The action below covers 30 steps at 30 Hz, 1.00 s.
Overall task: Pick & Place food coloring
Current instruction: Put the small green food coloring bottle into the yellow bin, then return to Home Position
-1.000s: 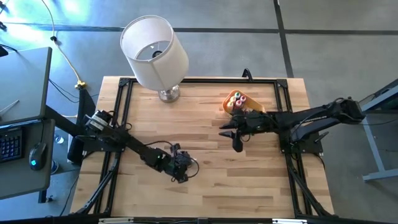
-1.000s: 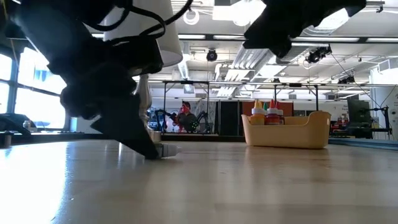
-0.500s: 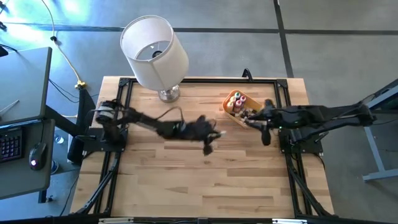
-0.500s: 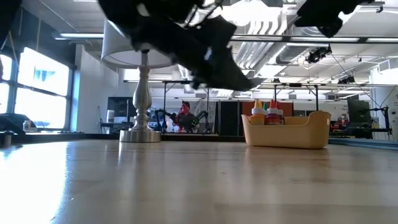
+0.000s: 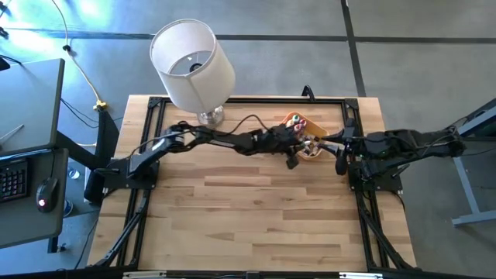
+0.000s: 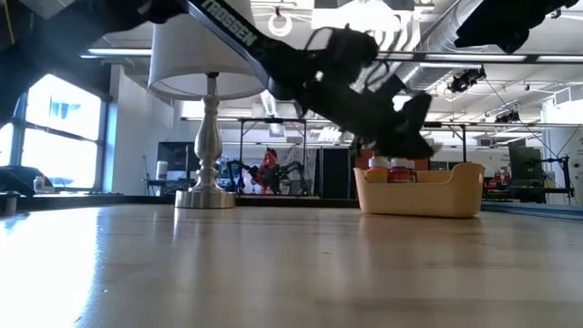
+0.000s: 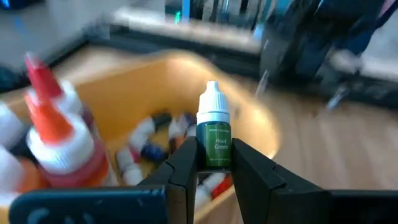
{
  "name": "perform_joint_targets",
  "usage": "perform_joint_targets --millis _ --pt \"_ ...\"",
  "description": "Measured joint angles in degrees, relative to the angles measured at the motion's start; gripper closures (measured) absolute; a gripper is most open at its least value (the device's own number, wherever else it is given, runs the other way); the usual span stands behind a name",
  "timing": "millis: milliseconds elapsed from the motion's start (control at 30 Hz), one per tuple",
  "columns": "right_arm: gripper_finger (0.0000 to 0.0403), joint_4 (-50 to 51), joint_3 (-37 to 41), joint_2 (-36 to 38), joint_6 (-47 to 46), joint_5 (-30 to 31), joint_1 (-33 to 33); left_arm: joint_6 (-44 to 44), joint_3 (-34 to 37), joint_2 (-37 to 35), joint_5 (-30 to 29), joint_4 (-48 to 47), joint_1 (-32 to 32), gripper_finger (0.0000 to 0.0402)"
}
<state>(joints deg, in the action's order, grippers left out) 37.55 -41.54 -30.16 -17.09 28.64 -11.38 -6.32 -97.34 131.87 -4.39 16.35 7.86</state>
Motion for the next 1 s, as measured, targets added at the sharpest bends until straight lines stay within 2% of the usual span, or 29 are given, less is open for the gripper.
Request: perform_joint_targets --millis 167,333,667,800,867,1000 --pt "0.0275 -0.03 0.02 -0.11 4.17 0.15 0.0 -0.36 -7.42 4.94 -1.56 -6.64 -0.01 0.0328" --pt "0.0274 -0.53 0.02 -0.12 4.73 0.4 0.07 0.08 -8.44 5.34 -2.97 -9.4 0.09 0.0323" --pt "0.0274 -4.42 0.02 -0.13 7.66 0.4 0.07 0.5 -8.94 5.29 -3.2 -12.36 0.39 0.0229" --pt "0.0274 -4.31 0.02 -0.09 9.48 0.15 0.07 0.3 -8.83 0.91 -1.28 -18.97 0.39 0.0227" --pt "0.0274 -4.12 0.02 -0.08 9.98 -1.28 0.07 0.35 -8.84 -3.78 0.33 -26.0 0.39 0.0235" --pt "0.0274 -3.95 0.07 -0.09 12.22 -9.08 0.07 1.19 -8.94 -13.7 1.11 -40.42 0.38 0.0251"
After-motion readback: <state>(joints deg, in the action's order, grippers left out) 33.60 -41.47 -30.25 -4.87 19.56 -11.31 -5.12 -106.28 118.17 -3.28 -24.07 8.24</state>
